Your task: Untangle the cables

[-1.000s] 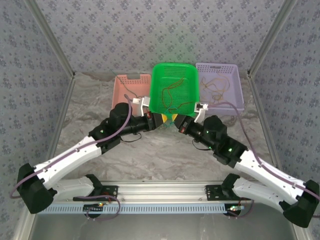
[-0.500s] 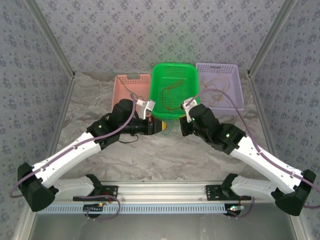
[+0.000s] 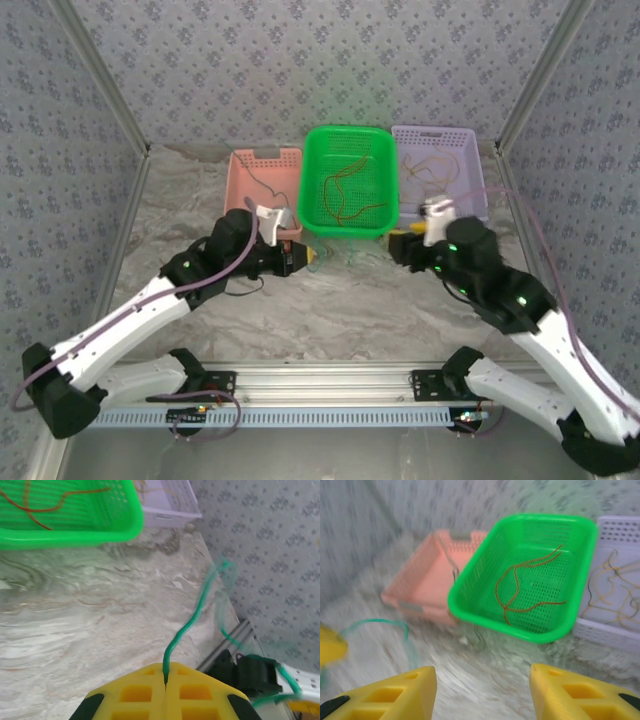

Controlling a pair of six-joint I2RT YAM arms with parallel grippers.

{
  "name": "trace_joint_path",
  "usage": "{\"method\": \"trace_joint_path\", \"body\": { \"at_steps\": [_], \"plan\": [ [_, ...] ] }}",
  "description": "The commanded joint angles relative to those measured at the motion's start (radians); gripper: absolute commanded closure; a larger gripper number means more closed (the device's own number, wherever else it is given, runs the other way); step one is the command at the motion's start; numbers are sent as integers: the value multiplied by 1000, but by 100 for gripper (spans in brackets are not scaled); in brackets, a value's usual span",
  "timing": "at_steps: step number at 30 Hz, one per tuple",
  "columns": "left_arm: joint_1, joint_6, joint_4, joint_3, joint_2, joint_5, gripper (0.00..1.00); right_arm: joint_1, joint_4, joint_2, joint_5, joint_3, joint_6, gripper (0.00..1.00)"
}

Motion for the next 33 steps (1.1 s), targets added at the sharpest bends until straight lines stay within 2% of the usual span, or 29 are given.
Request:
{"method": "trace_joint_path", "body": {
  "at_steps": [1, 3, 5, 11, 14, 18, 26, 33],
  "plan": [
    [3, -58, 143, -60, -47, -112, 100, -33, 101, -108, -90, -123, 387, 47],
    [1, -95, 197, -95, -61, -144, 100, -25, 264, -183, -132, -260, 546, 48],
    [2, -130, 230, -112, -56, -150, 100, -4, 434, -217, -160, -362, 595, 48],
    [2, -187, 157, -55, 3, -150, 100, 207, 410, -142, 40, -350, 289, 51],
    [1, -196, 130, -34, 18, -142, 100, 267, 415, -68, 61, -310, 194, 50],
    [1, -196, 116, -17, 25, -139, 100, 333, 387, 64, 149, -235, 117, 49],
    [-4, -193, 117, -8, 35, -114, 100, 342, 413, 238, 243, -167, 61, 52],
    [-9, -188, 128, -3, 48, -93, 100, 305, 427, 292, 254, -143, 56, 70]
  ]
}}
